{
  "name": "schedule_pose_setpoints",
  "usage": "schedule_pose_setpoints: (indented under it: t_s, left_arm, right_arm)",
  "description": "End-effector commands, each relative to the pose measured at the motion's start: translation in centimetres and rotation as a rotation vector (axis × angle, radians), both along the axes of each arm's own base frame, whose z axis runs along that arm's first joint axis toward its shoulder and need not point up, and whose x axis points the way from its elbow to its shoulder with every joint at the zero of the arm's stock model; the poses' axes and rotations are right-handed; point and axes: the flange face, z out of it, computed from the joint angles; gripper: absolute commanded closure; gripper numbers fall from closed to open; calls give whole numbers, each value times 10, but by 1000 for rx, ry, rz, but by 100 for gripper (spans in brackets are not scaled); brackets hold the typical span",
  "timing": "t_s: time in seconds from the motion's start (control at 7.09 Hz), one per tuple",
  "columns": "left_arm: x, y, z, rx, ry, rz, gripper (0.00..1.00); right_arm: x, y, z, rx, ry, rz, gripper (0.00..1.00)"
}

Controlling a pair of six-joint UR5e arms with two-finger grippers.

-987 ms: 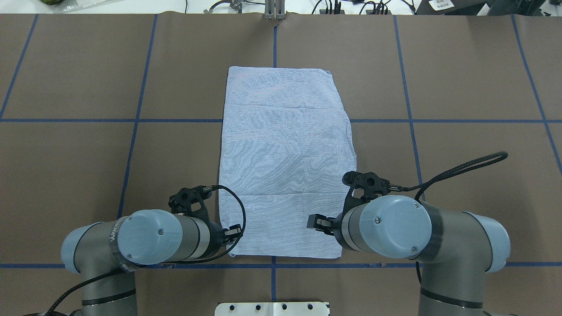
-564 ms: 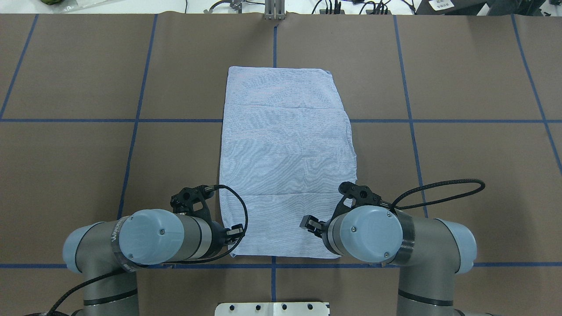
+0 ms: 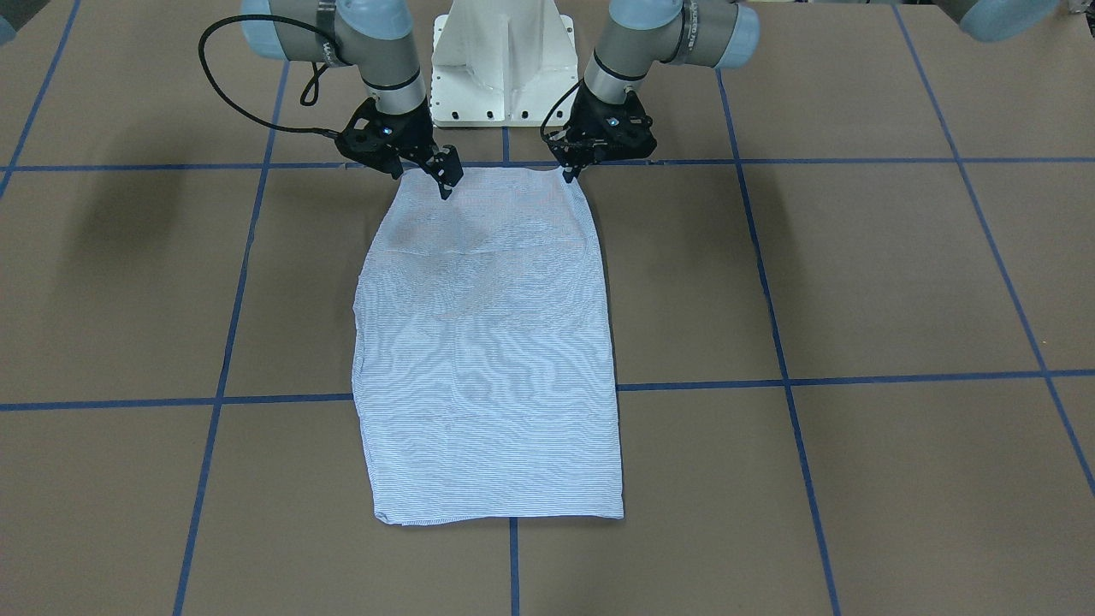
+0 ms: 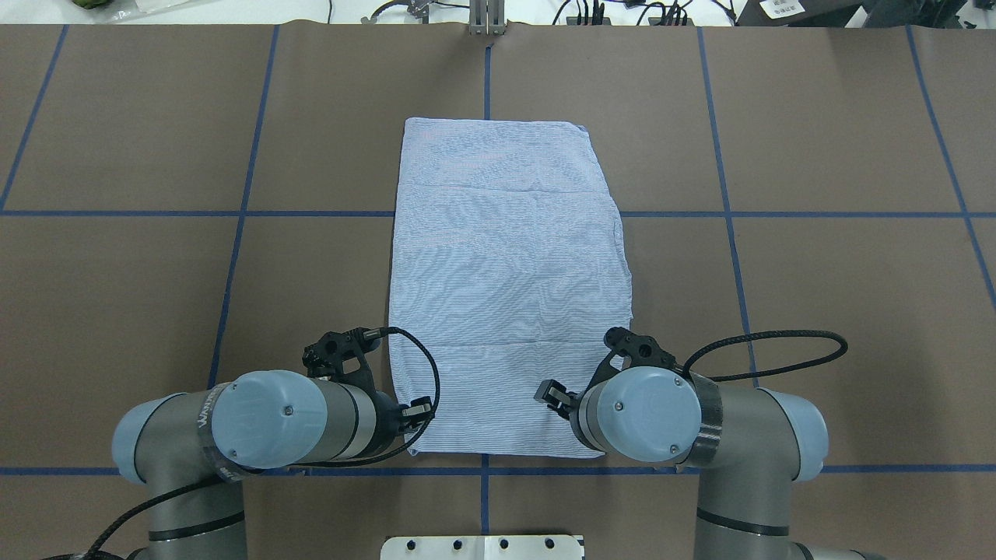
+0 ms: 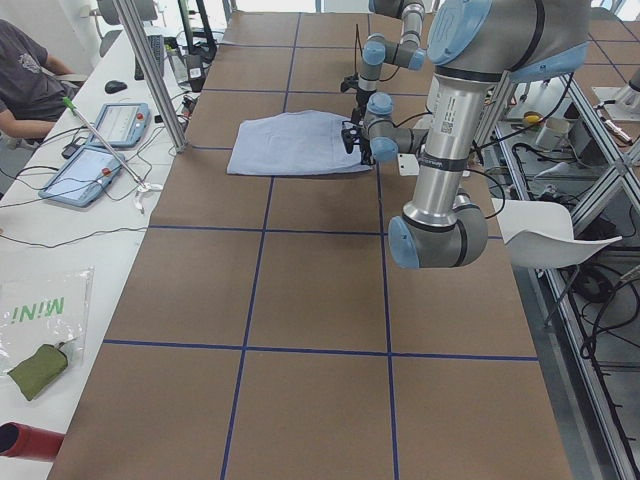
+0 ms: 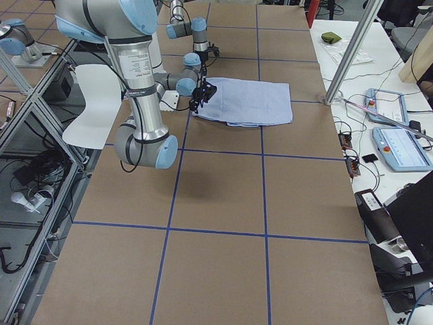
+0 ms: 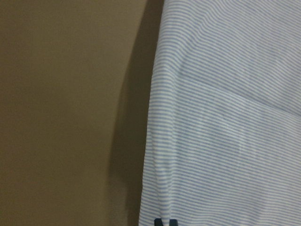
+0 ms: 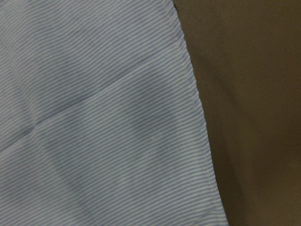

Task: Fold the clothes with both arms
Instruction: 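Close both grippers on the near edge corners of the shirt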

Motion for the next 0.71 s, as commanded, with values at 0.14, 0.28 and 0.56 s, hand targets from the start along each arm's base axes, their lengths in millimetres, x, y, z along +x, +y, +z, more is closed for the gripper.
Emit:
schedule_pose_setpoints:
  t_s: [0.14, 0.28, 0.56]
  left_arm:
    - [0, -1, 0, 1, 1, -1, 100]
    - [0, -1, 0, 0, -1, -2, 100]
    - [-1, -2, 0, 1, -1, -2, 100]
  right_arm:
    - [-5, 4, 8, -11, 22, -11, 0]
    - [-5, 5, 9, -10, 23, -14, 0]
    - [-4, 8, 3, -30, 8, -36, 25]
